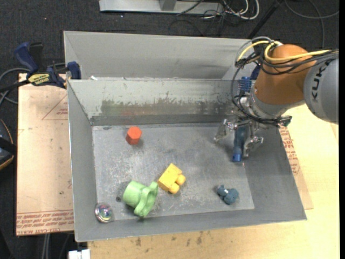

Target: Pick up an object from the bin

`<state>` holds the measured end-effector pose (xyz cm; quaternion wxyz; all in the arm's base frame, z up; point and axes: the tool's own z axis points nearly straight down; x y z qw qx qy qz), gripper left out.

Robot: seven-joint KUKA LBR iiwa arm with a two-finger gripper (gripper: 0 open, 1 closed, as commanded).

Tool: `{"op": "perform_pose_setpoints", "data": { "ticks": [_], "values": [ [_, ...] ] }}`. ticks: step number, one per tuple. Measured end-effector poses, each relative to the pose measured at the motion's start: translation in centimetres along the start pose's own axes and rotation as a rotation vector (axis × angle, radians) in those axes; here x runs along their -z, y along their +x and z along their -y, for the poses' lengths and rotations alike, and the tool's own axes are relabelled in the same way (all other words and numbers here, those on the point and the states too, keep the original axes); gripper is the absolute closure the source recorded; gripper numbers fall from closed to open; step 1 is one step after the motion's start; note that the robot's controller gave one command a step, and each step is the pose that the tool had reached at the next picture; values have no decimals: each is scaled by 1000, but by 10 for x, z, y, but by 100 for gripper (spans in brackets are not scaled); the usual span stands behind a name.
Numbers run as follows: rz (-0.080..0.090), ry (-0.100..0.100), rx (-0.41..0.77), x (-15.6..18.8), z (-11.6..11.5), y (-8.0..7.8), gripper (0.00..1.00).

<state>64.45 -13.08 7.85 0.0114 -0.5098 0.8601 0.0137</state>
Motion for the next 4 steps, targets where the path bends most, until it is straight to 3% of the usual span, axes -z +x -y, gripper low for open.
{"op": "perform_pose_setpoints", "data": {
  "ticks": [2,3,4],
  "values": [
    [2,0,25,-1,-1,-1,0],
    [-14,6,24,0,3,8,100],
    [-29,14,24,37,2,4,100]
  ]
}}
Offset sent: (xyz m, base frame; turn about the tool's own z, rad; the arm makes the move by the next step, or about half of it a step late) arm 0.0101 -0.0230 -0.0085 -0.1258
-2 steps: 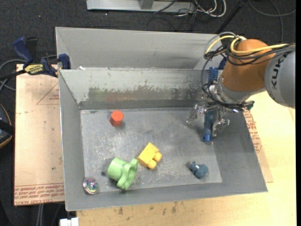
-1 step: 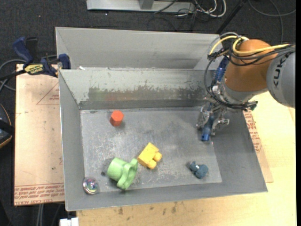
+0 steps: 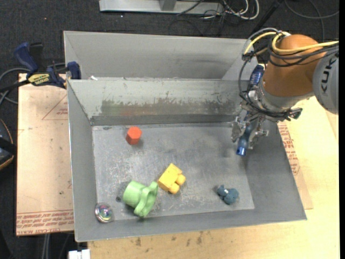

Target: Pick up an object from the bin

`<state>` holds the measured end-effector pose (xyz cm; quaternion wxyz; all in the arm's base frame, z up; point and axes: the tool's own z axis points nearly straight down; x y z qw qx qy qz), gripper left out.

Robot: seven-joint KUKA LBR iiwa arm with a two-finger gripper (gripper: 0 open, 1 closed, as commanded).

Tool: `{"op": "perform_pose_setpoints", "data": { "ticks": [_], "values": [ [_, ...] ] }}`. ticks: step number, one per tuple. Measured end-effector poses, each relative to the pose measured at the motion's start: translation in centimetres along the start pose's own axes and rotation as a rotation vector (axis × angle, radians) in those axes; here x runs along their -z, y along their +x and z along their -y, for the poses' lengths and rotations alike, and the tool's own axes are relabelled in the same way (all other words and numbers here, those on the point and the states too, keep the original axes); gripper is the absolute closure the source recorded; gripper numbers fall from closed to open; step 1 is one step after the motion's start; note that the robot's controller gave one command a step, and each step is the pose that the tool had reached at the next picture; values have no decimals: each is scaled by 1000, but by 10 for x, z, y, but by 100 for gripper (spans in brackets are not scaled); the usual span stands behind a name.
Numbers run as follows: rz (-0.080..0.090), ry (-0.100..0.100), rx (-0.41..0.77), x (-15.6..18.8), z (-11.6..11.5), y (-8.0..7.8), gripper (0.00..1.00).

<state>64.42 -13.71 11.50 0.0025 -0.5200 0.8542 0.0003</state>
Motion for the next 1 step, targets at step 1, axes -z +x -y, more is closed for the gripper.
{"op": "perform_pose_setpoints", "data": {
  "ticks": [1],
  "values": [
    [-1,0,0,38,0,-2,100]
  ]
}}
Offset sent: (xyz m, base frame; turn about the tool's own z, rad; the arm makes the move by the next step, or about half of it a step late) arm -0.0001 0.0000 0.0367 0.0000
